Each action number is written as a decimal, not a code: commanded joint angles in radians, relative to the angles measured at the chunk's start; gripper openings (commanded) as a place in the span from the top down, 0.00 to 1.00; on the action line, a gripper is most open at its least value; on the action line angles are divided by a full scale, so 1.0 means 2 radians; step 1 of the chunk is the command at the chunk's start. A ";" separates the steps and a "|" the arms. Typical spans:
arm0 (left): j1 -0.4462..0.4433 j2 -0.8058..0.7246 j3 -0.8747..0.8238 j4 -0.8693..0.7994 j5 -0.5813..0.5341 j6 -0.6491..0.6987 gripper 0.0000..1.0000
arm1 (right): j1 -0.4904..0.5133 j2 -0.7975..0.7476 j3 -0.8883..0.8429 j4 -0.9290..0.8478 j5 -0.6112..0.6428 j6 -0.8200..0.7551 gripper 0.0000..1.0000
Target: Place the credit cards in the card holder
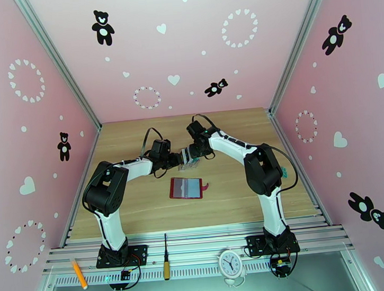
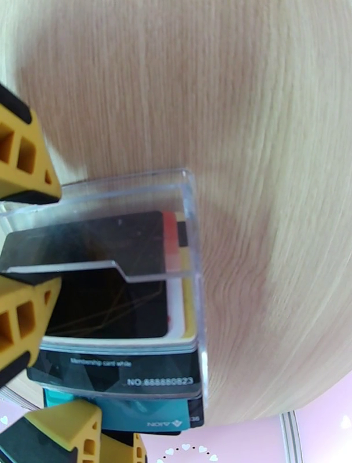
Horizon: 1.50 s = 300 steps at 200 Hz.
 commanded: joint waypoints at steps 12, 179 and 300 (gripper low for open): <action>0.002 0.016 0.000 -0.033 -0.011 0.003 0.62 | -0.005 0.009 0.014 -0.031 0.039 -0.005 0.55; 0.002 0.017 0.001 -0.038 -0.014 0.004 0.60 | -0.005 0.017 0.031 -0.050 0.030 -0.012 0.80; 0.003 0.019 0.003 -0.039 -0.015 0.004 0.60 | 0.011 0.006 0.036 -0.050 -0.003 -0.009 0.93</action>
